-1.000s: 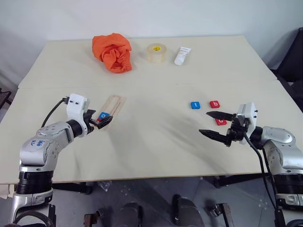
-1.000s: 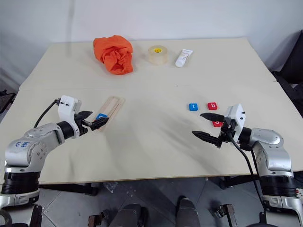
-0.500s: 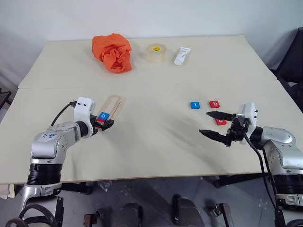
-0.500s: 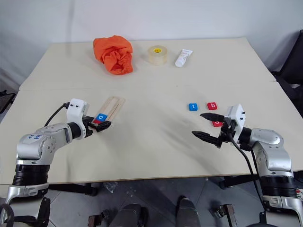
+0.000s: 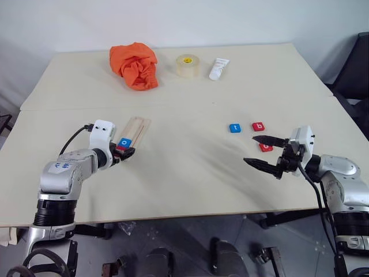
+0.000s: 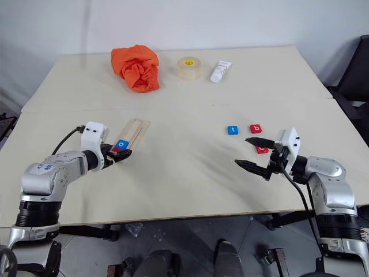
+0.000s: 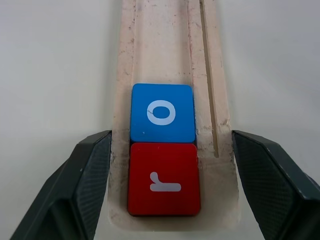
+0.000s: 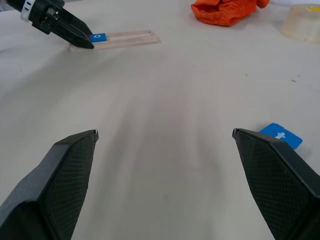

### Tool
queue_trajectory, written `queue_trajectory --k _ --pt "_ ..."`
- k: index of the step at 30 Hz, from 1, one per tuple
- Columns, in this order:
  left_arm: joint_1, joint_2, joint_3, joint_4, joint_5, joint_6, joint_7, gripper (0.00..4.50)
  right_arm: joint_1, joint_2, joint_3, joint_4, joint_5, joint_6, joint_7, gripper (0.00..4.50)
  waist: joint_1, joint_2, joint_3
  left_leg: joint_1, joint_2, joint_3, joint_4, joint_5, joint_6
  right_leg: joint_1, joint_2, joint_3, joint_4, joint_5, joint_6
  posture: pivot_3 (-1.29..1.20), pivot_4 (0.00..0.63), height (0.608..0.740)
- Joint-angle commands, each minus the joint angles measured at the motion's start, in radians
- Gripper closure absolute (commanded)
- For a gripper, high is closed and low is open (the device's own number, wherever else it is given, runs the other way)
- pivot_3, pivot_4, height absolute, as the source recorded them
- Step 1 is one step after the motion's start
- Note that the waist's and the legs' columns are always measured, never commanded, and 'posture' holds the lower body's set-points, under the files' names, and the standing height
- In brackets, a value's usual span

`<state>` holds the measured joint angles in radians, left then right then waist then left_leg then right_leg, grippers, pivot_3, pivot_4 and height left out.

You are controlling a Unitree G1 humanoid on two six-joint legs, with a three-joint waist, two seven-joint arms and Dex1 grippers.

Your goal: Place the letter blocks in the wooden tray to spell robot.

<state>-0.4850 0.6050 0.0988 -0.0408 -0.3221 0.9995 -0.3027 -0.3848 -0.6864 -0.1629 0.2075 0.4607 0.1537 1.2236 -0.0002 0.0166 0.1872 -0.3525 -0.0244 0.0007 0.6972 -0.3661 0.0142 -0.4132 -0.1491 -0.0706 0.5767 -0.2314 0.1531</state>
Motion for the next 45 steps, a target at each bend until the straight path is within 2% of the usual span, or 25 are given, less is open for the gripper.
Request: queue_trajectory --k 1,8,12,15,19,27,35,37,39,45 --pt "0.025 0.013 -0.037 0.002 0.023 -0.051 -0.054 1.09 -0.017 -0.021 -0.023 0.002 0.005 -0.02 0.009 0.0 0.0 0.0 0.0 0.0 0.0 0.0 0.0 0.0 0.0 0.0 0.0 0.0 0.0 0.0 0.0 0.0 0.15 0.74" --pt "-0.014 0.061 -0.106 -0.085 0.004 -0.183 -0.26 1.09 -0.015 -0.043 -0.036 0.016 0.007 -0.031 0.021 0.0 0.005 -0.002 0.001 -0.002 0.0 -0.001 0.0 0.0 0.0 -0.001 0.0 0.0 -0.002 0.0 0.0 0.0 0.15 0.74" --pt "-0.066 0.119 -0.235 -0.127 0.016 -0.226 -0.44 1.09 0.001 -0.072 -0.046 0.02 0.013 -0.046 0.058 0.0 0.003 -0.002 0.001 -0.003 0.0 0.0 0.0 -0.001 0.0 -0.002 0.0 0.0 -0.002 0.0 0.0 0.0 0.15 0.74" --pt "-0.121 0.126 -0.323 -0.122 0.041 -0.282 -0.537 1.09 0.026 -0.109 -0.035 0.03 0.003 -0.076 0.12 0.0 0.007 -0.002 0.001 -0.004 0.0 0.007 0.0 -0.001 0.0 -0.002 0.0 -0.001 -0.002 0.0 0.0 0.0 0.15 0.74" --pt "-0.193 0.1 -0.435 -0.076 0.103 -0.37 -0.632 1.09 0.064 -0.148 -0.02 0.031 -0.001 -0.108 0.205 0.0 0.007 -0.003 0.002 -0.004 0.0 0.009 0.0 -0.001 0.001 -0.002 0.001 -0.001 -0.002 0.0 0.0 0.0 0.15 0.74" --pt "-0.24 0.017 -0.555 0.007 0.202 -0.48 -0.709 1.09 0.104 -0.129 -0.069 -0.022 0.01 -0.108 0.111 0.0 0.004 -0.003 0.002 -0.004 0.001 0.011 0.001 -0.001 0.001 -0.002 0.002 -0.001 -0.002 0.0 0.001 0.0 0.15 0.74" --pt "-0.261 -0.046 -0.561 0.073 0.259 -0.517 -0.719 1.09 0.203 -0.129 -0.11 -0.119 0.037 -0.076 0.045 0.0 0.024 -0.004 0.002 -0.004 0.001 0.01 0.002 -0.001 0.002 -0.001 0.002 -0.001 -0.002 0.0 0.001 0.0 0.15 0.74" --pt "-0.258 -0.055 -0.558 0.069 0.258 -0.51 -0.725 0.37 0.216 -0.128 -0.117 -0.132 0.041 -0.071 0.033 0.0 0.024 -0.004 0.002 -0.004 0.001 0.01 0.002 -0.001 0.002 -0.001 0.002 -0.001 -0.002 0.0 0.001 0.0 0.15 0.74" --pt "-0.248 -0.06 -0.549 0.055 0.251 -0.494 -0.725 0.02 0.225 -0.126 -0.121 -0.143 0.042 -0.066 0.018 0.0 0.024 -0.004 0.002 -0.004 0.001 0.01 0.002 -0.001 0.002 -0.001 0.002 -0.001 -0.002 0.0 0.001 0.0 0.15 0.74" --pt "-0.175 -0.021 -0.443 -0.031 0.203 -0.543 -0.726 0.02 0.236 -0.131 -0.15 -0.164 0.064 -0.029 -0.034 0.0 0.022 -0.004 0.002 -0.004 0.002 0.01 0.002 -0.001 0.002 -0.002 0.002 -0.001 -0.002 0.0 0.001 0.0 0.15 0.74"
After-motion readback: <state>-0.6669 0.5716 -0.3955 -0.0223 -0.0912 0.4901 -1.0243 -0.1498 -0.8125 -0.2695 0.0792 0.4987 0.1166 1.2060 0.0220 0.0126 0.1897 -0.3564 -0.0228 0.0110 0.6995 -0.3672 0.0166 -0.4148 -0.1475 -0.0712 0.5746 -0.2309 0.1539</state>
